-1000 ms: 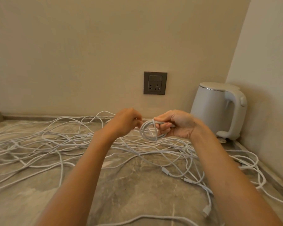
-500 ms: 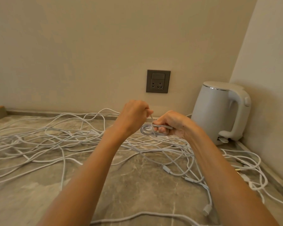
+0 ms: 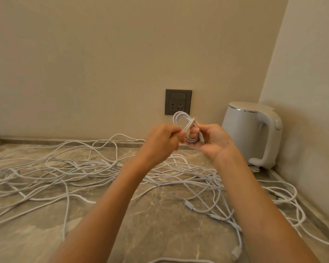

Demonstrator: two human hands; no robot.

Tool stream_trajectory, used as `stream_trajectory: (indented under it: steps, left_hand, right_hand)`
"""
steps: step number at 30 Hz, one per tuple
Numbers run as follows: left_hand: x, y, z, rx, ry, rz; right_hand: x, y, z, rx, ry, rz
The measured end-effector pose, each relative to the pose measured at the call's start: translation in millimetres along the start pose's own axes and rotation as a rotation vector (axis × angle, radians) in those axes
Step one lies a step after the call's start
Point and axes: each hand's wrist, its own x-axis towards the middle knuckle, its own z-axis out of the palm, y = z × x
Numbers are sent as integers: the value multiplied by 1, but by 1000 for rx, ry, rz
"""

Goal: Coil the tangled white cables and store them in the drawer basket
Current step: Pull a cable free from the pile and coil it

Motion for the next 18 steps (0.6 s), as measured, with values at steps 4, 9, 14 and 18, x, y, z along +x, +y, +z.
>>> stream_trajectory:
  steps: [4,9,14,18]
  left_hand:
    - [1,-8,-1,-80,-37,-73]
    - [1,-14,-3,-226,-9,-118]
    - [2,-12,-1,-277,-11,-54]
    - [1,-15,1,-236,25,17]
  right_hand:
    - [-5,-3,2,31,-76,34]
    - [-7,-2,-2,-71,-153,39]
    - [-6,-3,-4,-64,-208,71]
    - [-3,0,-7,-71,-219,117]
